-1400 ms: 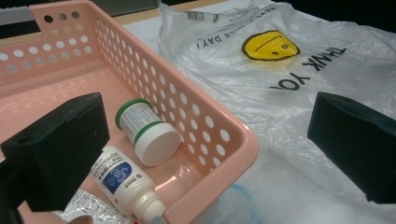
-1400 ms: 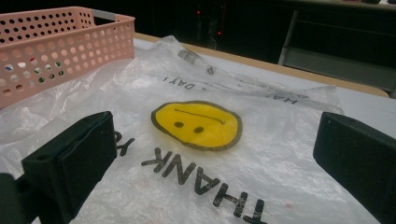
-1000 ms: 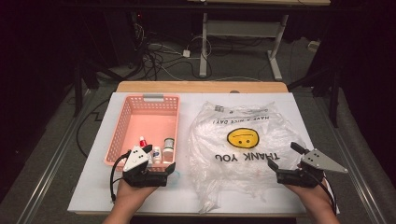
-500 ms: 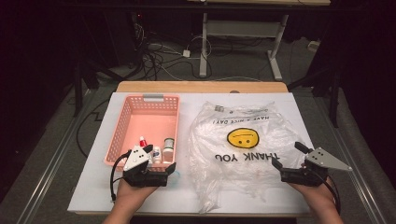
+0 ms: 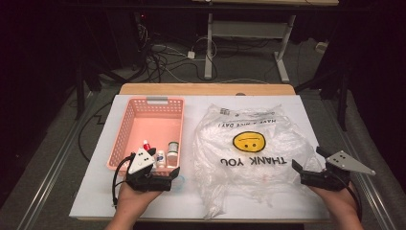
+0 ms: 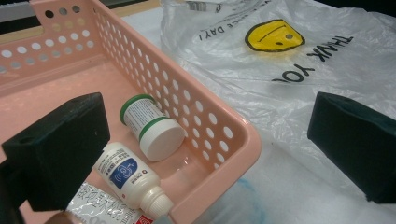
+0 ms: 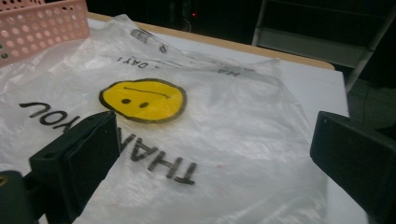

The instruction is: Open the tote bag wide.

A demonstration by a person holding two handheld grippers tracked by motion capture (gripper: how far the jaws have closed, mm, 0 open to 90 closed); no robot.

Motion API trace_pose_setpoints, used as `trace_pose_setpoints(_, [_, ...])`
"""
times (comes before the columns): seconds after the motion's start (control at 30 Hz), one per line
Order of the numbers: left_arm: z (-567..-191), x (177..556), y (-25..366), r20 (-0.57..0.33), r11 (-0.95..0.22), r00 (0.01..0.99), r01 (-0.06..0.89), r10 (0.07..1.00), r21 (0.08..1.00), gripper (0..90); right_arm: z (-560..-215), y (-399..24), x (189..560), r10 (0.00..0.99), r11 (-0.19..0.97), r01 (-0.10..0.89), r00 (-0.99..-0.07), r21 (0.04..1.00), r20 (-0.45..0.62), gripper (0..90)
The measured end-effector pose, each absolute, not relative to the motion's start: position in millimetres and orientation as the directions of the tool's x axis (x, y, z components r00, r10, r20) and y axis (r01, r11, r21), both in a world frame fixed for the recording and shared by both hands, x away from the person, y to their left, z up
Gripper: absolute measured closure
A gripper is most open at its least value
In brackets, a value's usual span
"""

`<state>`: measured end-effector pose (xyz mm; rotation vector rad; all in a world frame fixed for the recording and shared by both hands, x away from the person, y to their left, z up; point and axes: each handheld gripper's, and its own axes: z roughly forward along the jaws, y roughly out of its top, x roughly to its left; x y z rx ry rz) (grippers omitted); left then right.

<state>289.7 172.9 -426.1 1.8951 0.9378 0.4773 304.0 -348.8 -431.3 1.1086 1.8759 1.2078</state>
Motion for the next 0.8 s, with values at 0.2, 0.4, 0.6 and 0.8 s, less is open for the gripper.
trace_pose_setpoints(0.2, [-422, 291, 178, -0.094, -0.252, 0.644, 0.424, 0.759, 0.870, 0.0, -430, -373, 302, 0.919, 0.229, 0.354, -0.386, 0.907, -0.081, 12.2])
trace_pose_setpoints(0.4, [-423, 288, 178, -0.070, -0.264, 0.654, 0.399, 0.753, 0.878, 0.0, -436, -398, 299, 0.939, 0.197, 0.428, -0.341, 0.882, -0.045, 24.7])
trace_pose_setpoints(0.6, [-420, 289, 179, -0.088, -0.241, 0.644, 0.405, 0.760, 0.882, 0.0, -458, -425, 292, 0.950, 0.143, 0.543, -0.309, 0.827, 0.039, 36.1])
trace_pose_setpoints(0.8, [-426, 286, 175, -0.077, -0.261, 0.659, 0.399, 0.748, 0.879, 1.2, -466, -428, 290, 0.944, 0.114, 0.571, -0.317, 0.813, 0.091, 47.1])
